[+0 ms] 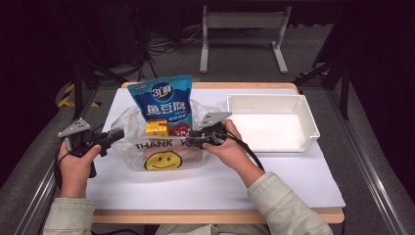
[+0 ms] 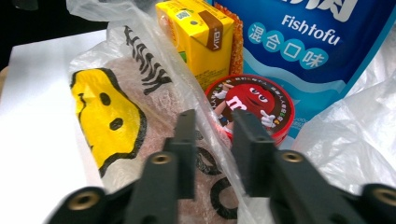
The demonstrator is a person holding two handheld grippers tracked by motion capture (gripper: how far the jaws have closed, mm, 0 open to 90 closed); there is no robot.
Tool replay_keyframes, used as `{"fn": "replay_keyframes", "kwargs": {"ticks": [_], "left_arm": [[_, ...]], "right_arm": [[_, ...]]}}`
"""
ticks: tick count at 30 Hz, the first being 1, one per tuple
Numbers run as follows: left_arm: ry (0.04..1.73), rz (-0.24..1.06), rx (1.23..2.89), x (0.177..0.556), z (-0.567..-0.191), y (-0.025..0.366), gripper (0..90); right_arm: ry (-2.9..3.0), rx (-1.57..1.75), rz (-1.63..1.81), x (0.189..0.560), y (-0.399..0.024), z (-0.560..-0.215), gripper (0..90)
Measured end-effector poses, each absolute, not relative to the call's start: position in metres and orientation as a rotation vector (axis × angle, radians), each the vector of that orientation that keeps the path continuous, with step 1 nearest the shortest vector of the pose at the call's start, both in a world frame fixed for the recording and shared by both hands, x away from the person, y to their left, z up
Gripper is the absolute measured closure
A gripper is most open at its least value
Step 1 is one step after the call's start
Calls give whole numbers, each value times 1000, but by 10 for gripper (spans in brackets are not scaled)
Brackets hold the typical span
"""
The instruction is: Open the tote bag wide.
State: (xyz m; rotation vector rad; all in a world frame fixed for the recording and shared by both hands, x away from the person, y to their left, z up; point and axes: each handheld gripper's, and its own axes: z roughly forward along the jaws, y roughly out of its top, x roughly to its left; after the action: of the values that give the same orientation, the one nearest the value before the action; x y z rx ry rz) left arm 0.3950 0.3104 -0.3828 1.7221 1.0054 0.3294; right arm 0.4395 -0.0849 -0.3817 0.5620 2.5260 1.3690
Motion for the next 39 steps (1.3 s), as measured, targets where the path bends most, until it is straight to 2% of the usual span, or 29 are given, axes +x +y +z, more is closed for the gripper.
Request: {"fn": "replay_keyframes", "kwargs": {"ticks": [3,7,18,39], "left_arm": [[1018,327,1736,394,-383,310,847],[1024,330,1756,395,-384,310,875],[1084,346,1790,400,-396,311,887],[1164,328,1844,409,-425,313,882]], "right_arm": [[2543,558,1367,437,-87,-381,868],[2551,555,1383,433,-90,-380,898],[2580,521,1431,414,-101,-380,900],[2700,455,1453,377,-106,-413,900]]}}
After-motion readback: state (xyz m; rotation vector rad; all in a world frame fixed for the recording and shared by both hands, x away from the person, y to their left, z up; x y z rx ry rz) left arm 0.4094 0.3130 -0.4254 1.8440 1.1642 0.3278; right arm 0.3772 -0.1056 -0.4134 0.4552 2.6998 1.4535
